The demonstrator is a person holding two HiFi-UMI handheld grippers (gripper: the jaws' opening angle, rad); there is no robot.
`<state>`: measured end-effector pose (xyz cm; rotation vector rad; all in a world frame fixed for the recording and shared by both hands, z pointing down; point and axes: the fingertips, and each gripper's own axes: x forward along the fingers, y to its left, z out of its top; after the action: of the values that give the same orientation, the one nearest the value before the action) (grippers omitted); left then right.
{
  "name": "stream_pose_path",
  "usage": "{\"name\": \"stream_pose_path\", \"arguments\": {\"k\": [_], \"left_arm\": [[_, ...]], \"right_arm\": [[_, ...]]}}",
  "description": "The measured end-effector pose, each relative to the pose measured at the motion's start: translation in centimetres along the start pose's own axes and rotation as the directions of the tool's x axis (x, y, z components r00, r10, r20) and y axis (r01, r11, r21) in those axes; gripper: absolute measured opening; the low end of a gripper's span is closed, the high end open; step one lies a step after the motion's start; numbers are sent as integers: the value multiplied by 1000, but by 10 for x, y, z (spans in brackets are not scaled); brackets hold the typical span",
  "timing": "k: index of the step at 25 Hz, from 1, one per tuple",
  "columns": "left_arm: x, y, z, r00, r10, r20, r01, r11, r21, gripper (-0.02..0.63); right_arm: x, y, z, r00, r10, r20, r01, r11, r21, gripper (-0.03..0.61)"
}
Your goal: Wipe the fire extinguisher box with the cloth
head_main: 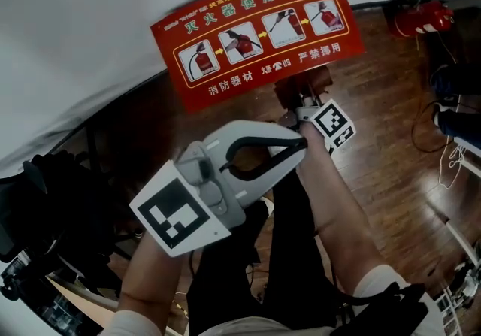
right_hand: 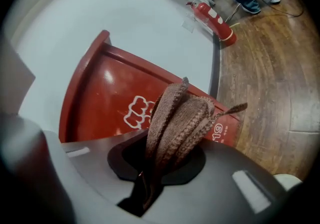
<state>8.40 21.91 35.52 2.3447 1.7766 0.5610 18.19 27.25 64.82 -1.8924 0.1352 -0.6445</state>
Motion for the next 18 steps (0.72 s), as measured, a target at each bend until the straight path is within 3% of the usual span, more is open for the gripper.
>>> {"name": "stream_pose_path", "arguments": {"k": [8,18], "left_arm": [[-17,11,-47,1000,9,-28,-11,999,-51,0],[-30,38,-86,999,25,28,-24,1000,-12,0]], "right_arm": [[42,-70,-40,997,-55,-59,54,998,-14,46],[86,-186,-69,977,-190,-101,187,981,-40,46]]}}
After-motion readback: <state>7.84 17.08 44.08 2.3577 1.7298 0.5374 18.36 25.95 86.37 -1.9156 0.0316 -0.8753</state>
